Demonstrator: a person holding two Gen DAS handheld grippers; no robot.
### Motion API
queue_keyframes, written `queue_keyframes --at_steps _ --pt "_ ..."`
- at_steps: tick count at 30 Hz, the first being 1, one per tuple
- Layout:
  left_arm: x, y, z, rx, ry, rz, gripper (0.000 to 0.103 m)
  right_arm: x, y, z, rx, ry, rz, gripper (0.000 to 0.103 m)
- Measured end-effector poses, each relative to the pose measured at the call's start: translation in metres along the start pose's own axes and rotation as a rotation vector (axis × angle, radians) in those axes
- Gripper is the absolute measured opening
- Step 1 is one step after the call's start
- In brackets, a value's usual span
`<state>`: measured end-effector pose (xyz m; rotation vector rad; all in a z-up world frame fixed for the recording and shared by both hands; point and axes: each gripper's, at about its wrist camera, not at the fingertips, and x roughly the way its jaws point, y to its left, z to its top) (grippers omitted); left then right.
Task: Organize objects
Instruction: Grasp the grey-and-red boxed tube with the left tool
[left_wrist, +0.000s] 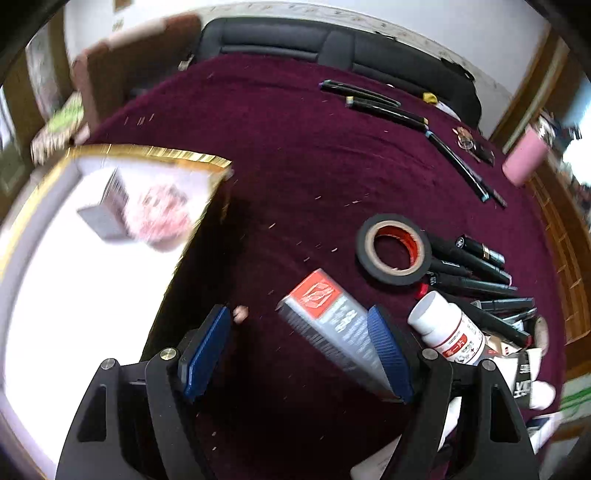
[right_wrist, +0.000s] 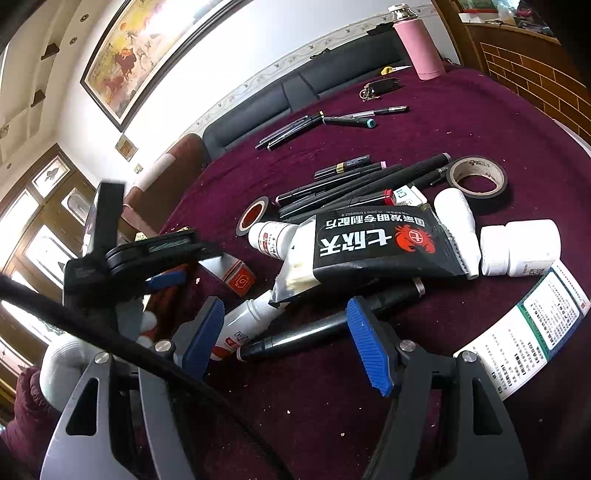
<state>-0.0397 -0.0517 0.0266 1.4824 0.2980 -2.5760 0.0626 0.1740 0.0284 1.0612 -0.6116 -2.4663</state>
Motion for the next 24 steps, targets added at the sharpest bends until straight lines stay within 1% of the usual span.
queue_keyframes --at_steps 3,5,6,7,8,10,12,13,15,17,19,21,22,23,24 --pt "0.006 -0.019 0.004 0.064 -0.011 0.034 0.072 0.000 0.000 -0.001 -0.005 0.004 0.003 0.070" --pt "0.013 -0.026 0.002 0.082 0.013 0.037 0.072 0.000 0.000 -0.001 -0.003 0.003 0.004 0.070" --pt "0.013 -0.027 0.002 0.081 0.012 0.032 0.074 0.000 0.000 -0.001 -0.002 0.002 0.006 0.070" --pt "0.014 -0.027 -0.001 0.076 0.005 0.032 0.078 0.000 0.000 -0.001 -0.002 0.002 0.006 0.070" --pt "0.015 -0.026 0.000 0.066 0.004 0.039 0.080 0.000 0.000 -0.001 -0.003 0.003 0.006 0.070" --pt "0.021 -0.027 0.002 0.060 0.029 0.038 0.080 0.001 0.001 -0.001 -0.006 0.004 0.004 0.070" --pt "0.027 -0.042 0.003 0.152 0.044 0.036 0.079 0.001 0.002 -0.001 -0.009 0.005 0.001 0.070" --pt "0.026 -0.046 -0.001 0.204 0.037 0.023 0.074 0.001 0.002 -0.002 -0.011 0.005 -0.001 0.070" --pt "0.018 -0.044 -0.008 0.268 0.039 -0.011 0.071 0.001 0.002 -0.002 -0.011 0.004 -0.002 0.070" --pt "0.013 -0.038 -0.014 0.301 0.047 -0.066 0.063 0.002 0.003 -0.002 -0.013 0.004 -0.007 0.070" --pt "0.004 -0.028 -0.019 0.329 0.045 -0.117 0.048 0.003 0.003 -0.002 -0.017 0.008 -0.008 0.070" --pt "-0.006 -0.015 -0.026 0.340 0.052 -0.180 0.038 0.005 0.005 -0.002 -0.028 0.015 -0.018 0.070" --pt "-0.012 -0.008 -0.031 0.344 0.057 -0.189 0.033 0.006 0.006 -0.002 -0.035 0.020 -0.024 0.071" --pt "-0.018 -0.001 -0.036 0.342 0.062 -0.211 0.028 0.007 0.008 -0.003 -0.043 0.026 -0.030 0.073" --pt "-0.023 0.005 -0.040 0.339 0.075 -0.237 0.024 0.009 0.008 -0.003 -0.044 0.037 -0.033 0.082"
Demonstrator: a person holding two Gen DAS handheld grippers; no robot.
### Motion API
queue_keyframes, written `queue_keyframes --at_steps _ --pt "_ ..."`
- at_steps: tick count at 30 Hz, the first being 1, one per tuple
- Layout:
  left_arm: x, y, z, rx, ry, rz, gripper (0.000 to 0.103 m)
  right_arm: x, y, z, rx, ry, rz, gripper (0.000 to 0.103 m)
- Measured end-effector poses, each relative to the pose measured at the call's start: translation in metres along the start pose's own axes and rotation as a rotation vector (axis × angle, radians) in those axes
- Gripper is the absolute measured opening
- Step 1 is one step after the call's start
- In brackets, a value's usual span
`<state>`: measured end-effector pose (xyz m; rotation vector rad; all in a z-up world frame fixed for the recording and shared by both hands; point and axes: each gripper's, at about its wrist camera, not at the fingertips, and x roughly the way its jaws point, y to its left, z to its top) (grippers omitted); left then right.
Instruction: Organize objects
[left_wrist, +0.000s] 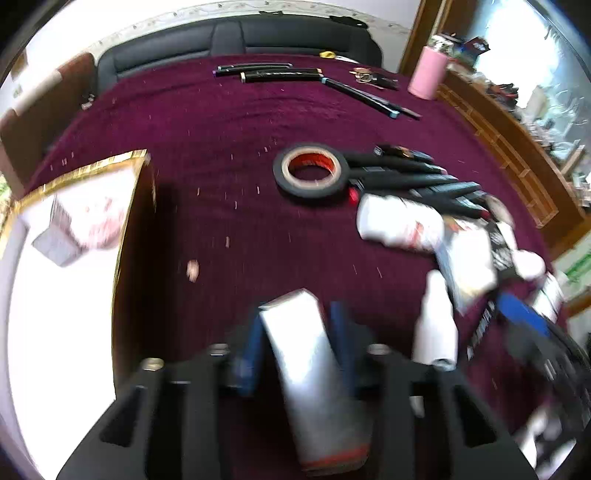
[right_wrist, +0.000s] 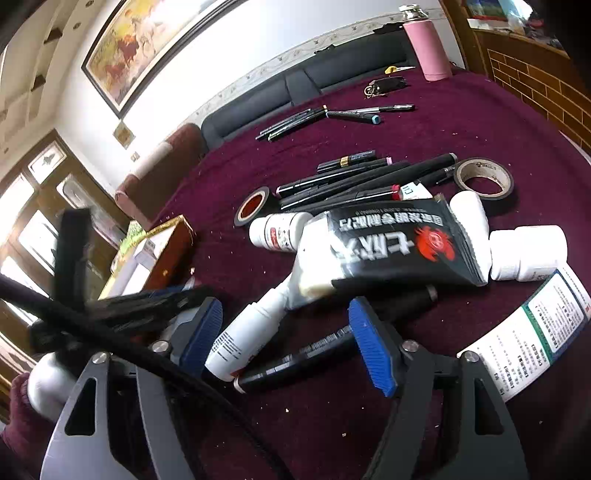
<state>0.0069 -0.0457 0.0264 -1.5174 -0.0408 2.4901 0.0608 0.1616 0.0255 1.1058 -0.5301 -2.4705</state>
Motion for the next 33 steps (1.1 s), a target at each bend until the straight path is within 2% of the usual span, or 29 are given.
queue_keyframes --at_steps 3,7,11,13,16,18,19,22,24,30,33 --pt "-0.012 0.000 -0.020 0.013 0.007 -0.023 0.024 0.002 -0.007 0.001 0.043 0.012 0.037 0.082" --pt "-0.013 -0.007 -0.040 0.046 0.015 0.020 0.024 0.000 -0.016 0.001 0.086 0.004 0.083 0.082" --pt "-0.018 -0.027 -0.058 0.169 -0.064 0.128 0.026 0.002 -0.008 0.000 0.052 0.002 0.041 0.082" --pt "-0.017 -0.021 -0.062 0.167 -0.093 0.134 0.028 0.003 -0.003 -0.001 0.025 0.003 -0.003 0.082" --pt "-0.017 -0.010 -0.059 0.110 -0.109 0.086 0.028 0.007 -0.003 -0.001 0.017 0.008 -0.016 0.082" --pt "-0.018 -0.008 -0.060 0.107 -0.125 0.078 0.026 0.010 -0.004 0.000 0.018 0.014 -0.012 0.082" --pt "-0.020 -0.007 -0.060 0.101 -0.129 0.061 0.022 0.013 -0.005 0.001 0.022 0.025 -0.003 0.083" --pt "-0.026 -0.001 -0.064 0.072 -0.149 -0.013 0.022 0.018 -0.003 0.002 0.006 0.061 -0.001 0.082" --pt "-0.033 0.004 -0.067 0.047 -0.171 -0.056 0.022 0.016 0.004 0.004 0.003 0.088 -0.062 0.082" --pt "-0.064 0.016 -0.078 -0.002 -0.239 -0.152 0.023 -0.010 0.043 0.016 -0.054 0.056 -0.061 0.082" --pt "-0.072 0.019 -0.083 -0.015 -0.255 -0.188 0.023 -0.002 0.050 0.017 -0.040 0.098 -0.066 0.081"
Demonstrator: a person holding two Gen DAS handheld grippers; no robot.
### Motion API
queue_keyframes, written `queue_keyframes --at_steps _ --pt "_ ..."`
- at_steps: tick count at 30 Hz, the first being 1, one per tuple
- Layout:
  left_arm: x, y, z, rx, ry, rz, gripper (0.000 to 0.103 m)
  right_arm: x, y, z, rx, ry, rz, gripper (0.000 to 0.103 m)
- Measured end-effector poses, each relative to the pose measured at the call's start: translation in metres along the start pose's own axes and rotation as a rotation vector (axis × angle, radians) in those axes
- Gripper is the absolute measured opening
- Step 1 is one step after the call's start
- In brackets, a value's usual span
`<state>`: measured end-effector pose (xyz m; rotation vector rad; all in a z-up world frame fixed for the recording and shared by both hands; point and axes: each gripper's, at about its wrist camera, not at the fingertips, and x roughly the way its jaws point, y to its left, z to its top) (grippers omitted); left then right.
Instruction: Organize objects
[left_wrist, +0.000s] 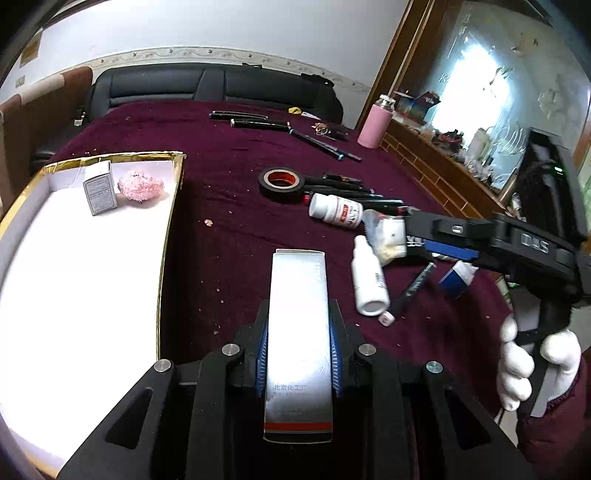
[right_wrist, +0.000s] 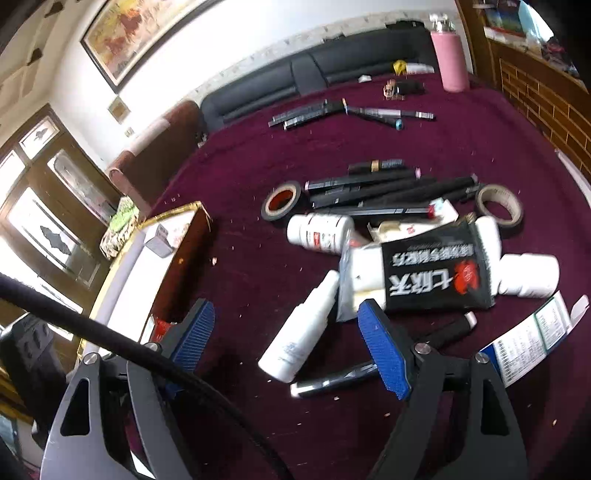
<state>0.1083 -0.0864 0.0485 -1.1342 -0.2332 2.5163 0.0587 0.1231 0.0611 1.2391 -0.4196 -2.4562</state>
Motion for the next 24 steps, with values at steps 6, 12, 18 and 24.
queue_keyframes --at_steps 6,12,18,24 --pt "-0.010 0.001 -0.009 -0.001 0.005 -0.031 0.023 0.034 0.011 -0.009 0.028 0.102 -0.035 0.061" --pt "-0.008 0.006 -0.016 -0.021 0.005 -0.045 0.023 0.062 0.027 -0.021 -0.053 0.114 -0.249 0.028" --pt "-0.009 0.014 -0.013 -0.037 0.002 -0.057 0.023 0.060 0.015 -0.019 -0.005 0.120 -0.179 0.027" --pt "-0.034 0.028 -0.002 -0.068 -0.041 -0.087 0.023 0.048 0.006 -0.007 0.131 0.156 0.110 0.027"
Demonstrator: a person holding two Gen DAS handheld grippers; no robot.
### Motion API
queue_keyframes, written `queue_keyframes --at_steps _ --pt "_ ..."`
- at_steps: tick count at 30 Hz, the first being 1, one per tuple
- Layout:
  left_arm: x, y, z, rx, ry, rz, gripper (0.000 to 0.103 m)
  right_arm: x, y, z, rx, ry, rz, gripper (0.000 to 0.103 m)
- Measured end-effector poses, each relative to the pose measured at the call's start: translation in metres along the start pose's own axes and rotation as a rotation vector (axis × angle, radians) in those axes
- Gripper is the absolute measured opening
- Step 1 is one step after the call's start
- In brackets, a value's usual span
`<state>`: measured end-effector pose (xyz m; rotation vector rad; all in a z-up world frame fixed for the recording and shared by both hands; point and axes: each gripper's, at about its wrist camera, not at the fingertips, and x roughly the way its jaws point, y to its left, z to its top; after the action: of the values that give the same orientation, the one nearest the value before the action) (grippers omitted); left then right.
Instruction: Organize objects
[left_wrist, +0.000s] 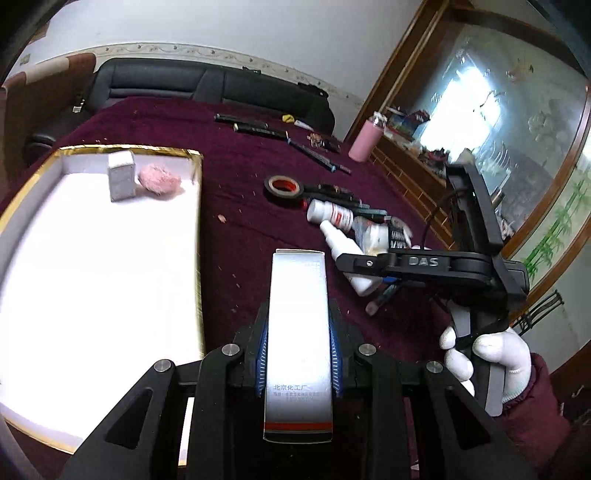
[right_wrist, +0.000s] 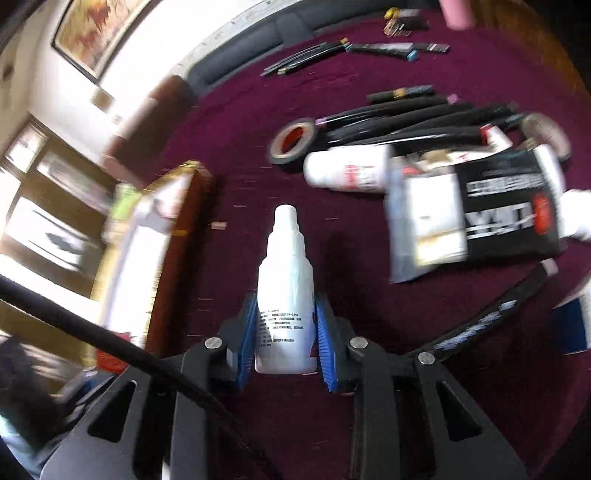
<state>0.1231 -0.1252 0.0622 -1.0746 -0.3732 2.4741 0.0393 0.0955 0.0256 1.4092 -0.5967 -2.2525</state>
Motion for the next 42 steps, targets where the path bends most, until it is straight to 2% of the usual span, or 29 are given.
queue_keyframes --at_steps 5,10,14,18,22,27,31,36,39,42 --pt "-0.042 0.024 0.034 -0.020 -0.064 0.009 0.023 -0.011 0.034 0.029 0.031 0.064 0.283 0.028" --pt "-0.072 0.051 0.078 0.003 -0.107 0.114 0.023 -0.013 0.106 0.065 -0.064 0.063 0.384 0.028" --pt "-0.060 0.091 0.116 -0.013 -0.072 0.218 0.023 0.019 0.153 0.084 -0.103 0.109 0.380 0.028" --pt "-0.021 0.143 0.137 -0.045 0.012 0.328 0.023 0.078 0.177 0.086 -0.067 0.199 0.371 0.028" --pt "0.008 0.193 0.133 -0.158 0.067 0.299 0.023 0.137 0.182 0.089 -0.008 0.278 0.370 0.028" --pt "0.022 0.234 0.127 -0.277 0.072 0.268 0.023 0.184 0.186 0.089 0.002 0.305 0.290 0.028" --pt "0.031 0.248 0.126 -0.343 0.064 0.240 0.023 0.191 0.182 0.092 -0.024 0.269 0.210 0.030" --pt "0.034 0.254 0.130 -0.361 0.034 0.227 0.023 0.186 0.183 0.096 -0.071 0.216 0.192 0.047" --pt "0.034 0.255 0.130 -0.392 0.003 0.223 0.026 0.183 0.187 0.095 -0.113 0.178 0.154 0.049" --pt "0.031 0.255 0.133 -0.408 -0.021 0.197 0.032 0.169 0.185 0.094 -0.116 0.161 0.167 0.049"
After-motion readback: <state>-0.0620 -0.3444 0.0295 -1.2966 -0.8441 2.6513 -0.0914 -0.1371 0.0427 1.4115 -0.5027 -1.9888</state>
